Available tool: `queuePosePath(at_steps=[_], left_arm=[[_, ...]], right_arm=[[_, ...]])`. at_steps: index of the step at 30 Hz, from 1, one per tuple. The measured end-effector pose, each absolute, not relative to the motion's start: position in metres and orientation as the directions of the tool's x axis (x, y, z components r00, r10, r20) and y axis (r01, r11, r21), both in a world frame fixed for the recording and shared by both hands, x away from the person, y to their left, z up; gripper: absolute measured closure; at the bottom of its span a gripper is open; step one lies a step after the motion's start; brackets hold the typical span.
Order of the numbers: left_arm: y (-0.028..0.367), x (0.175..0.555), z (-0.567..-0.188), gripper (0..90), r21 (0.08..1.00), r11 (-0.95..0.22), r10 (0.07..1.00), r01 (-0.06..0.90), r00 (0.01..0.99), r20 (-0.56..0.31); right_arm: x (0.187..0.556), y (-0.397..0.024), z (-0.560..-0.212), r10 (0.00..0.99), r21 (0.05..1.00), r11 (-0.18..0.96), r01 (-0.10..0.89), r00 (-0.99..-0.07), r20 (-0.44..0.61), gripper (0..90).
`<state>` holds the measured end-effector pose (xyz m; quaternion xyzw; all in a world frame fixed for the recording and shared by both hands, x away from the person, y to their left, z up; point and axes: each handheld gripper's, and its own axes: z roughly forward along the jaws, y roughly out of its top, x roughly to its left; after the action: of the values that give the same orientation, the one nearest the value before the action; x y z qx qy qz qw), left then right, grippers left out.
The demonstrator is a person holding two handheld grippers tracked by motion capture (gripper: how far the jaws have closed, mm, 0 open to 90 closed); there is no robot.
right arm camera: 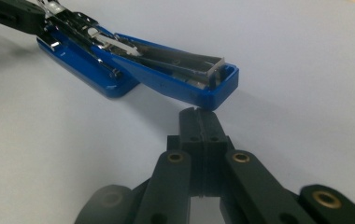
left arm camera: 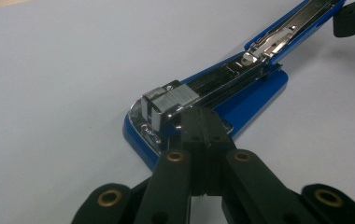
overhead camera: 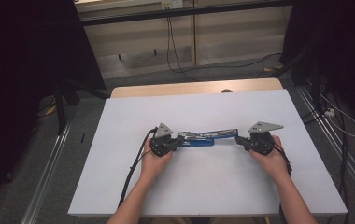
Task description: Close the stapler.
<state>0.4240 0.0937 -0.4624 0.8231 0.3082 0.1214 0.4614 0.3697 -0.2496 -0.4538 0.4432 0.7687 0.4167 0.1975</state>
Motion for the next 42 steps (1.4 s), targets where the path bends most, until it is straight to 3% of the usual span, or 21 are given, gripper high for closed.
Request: queuePosePath(at_steps=[12, 24, 27, 33, 42], left_arm=[[0.095, 0.423, -0.461, 90.0, 0.831, -0.398, 0.619, 0.388, 0.782, -0.069], [0.102, 0.418, -0.453, 84.7, 0.845, -0.322, 0.596, 0.427, 0.785, -0.17], [0.106, 0.415, -0.45, 75.1, 0.848, -0.292, 0.589, 0.442, 0.782, -0.204], [0.111, 0.408, -0.443, 44.8, 0.842, -0.295, 0.601, 0.451, 0.773, -0.203], [0.128, 0.397, -0.431, 29.0, 0.851, -0.272, 0.61, 0.449, 0.764, -0.208]], right_arm=[[0.369, -0.246, -0.452, 0.835, 0.827, 0.248, 0.504, -0.544, 0.081, 90.0], [0.365, -0.247, -0.453, 0.831, 0.833, 0.223, 0.507, -0.545, 0.11, 88.2], [0.364, -0.245, -0.454, 0.828, 0.837, 0.229, 0.497, -0.552, 0.102, 81.6], [0.358, -0.243, -0.451, 0.825, 0.856, 0.189, 0.481, -0.551, 0.127, 63.6], [0.342, -0.243, -0.443, 0.833, 0.868, 0.182, 0.461, -0.542, 0.113, 43.1]])
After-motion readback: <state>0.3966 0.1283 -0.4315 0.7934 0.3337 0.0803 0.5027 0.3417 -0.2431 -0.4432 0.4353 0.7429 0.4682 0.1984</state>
